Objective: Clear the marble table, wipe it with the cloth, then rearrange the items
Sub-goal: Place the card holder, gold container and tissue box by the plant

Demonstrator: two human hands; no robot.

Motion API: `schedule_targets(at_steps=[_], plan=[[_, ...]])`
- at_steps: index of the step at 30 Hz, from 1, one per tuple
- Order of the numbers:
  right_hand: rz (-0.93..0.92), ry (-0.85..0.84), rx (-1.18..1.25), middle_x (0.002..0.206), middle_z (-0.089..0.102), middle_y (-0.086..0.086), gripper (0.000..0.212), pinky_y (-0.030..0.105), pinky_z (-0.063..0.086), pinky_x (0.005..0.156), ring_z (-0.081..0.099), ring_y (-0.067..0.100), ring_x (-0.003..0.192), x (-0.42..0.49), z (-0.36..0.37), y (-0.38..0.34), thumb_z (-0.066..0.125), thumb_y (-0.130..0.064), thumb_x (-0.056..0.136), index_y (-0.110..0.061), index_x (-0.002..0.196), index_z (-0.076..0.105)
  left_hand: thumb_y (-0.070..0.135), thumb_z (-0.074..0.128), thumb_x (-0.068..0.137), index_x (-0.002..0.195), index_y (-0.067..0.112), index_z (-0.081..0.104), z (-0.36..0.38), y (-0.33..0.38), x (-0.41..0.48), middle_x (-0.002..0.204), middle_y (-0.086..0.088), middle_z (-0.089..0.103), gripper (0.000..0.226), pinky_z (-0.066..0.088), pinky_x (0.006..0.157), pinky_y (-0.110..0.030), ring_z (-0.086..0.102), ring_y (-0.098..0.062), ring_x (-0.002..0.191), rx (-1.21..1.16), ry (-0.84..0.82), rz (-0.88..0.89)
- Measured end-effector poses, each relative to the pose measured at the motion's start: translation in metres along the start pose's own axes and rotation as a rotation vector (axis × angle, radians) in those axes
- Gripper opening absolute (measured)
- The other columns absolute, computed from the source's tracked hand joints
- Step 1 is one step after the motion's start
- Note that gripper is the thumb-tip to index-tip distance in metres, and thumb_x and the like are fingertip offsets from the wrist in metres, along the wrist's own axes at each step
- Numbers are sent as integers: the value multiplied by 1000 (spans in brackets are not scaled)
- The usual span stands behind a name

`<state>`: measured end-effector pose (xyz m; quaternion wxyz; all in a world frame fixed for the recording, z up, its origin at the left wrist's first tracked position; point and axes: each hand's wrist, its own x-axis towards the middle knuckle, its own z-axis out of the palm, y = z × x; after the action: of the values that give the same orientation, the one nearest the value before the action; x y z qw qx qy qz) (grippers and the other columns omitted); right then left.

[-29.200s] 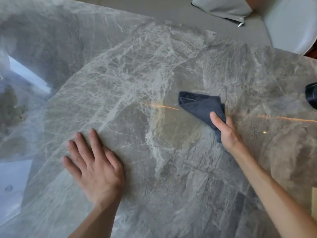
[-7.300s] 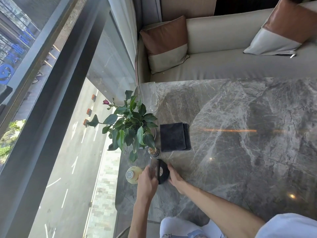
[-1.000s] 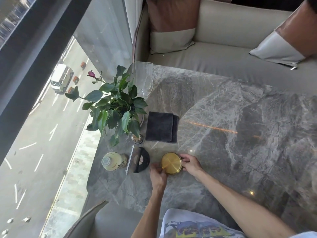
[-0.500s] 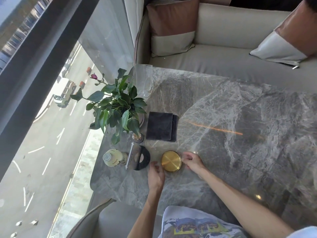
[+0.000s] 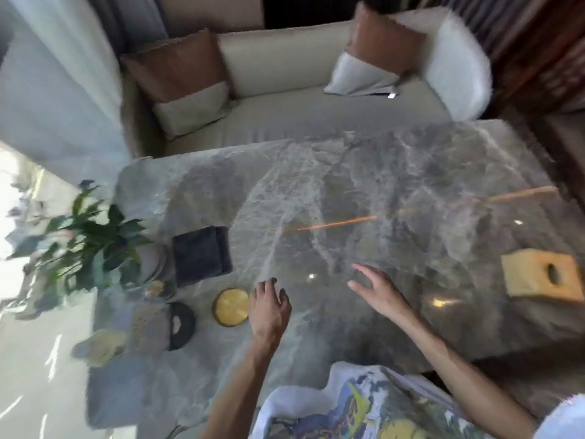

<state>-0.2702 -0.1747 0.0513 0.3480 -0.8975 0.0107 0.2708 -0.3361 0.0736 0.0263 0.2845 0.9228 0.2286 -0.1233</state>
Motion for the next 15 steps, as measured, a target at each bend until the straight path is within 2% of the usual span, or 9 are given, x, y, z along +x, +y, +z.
schedule_targets(at_steps=[3,5,8,10,12,15], plan=[[131,120,102,129,54,-6,50,14,31,98,45,6,125,-34,-55,57,66,-30,89,-15,136,54,26,49,94,128,13,53,32,63,0,129,-12,56,37,41,99,-40,49,-33,119,-19,-154,134],[210,171,184,135,55,-3,51,23,37,104,49,11,128,-55,-84,100,66,-38,88,-18,134,55,26,49,93,128,14,53,57,106,-5,128,-12,56,37,44,98,-41,50,-32,119,-2,-247,206],[310,213,304,135,58,-5,50,37,43,108,55,10,123,-81,-125,177,63,-60,80,-37,124,58,25,48,92,129,16,52,95,168,-21,130,-9,56,38,47,95,-40,53,-30,121,49,-326,265],[348,300,368,131,60,-3,40,34,46,104,58,7,115,-95,-160,217,64,-49,84,-37,122,58,24,47,92,129,17,52,121,209,-34,128,-9,57,38,46,93,-39,53,-30,121,70,-366,287],[393,408,417,127,61,-1,37,31,45,98,58,11,111,-105,-200,260,61,-36,91,-26,127,58,23,46,92,128,17,52,148,250,-44,127,-9,58,37,47,92,-38,55,-30,119,81,-392,298],[462,461,445,128,62,1,40,39,47,99,59,16,112,-103,-260,338,58,-43,91,-30,129,56,24,46,93,125,15,54,194,313,-55,121,-13,62,34,49,89,-39,59,-33,115,69,-432,281]])
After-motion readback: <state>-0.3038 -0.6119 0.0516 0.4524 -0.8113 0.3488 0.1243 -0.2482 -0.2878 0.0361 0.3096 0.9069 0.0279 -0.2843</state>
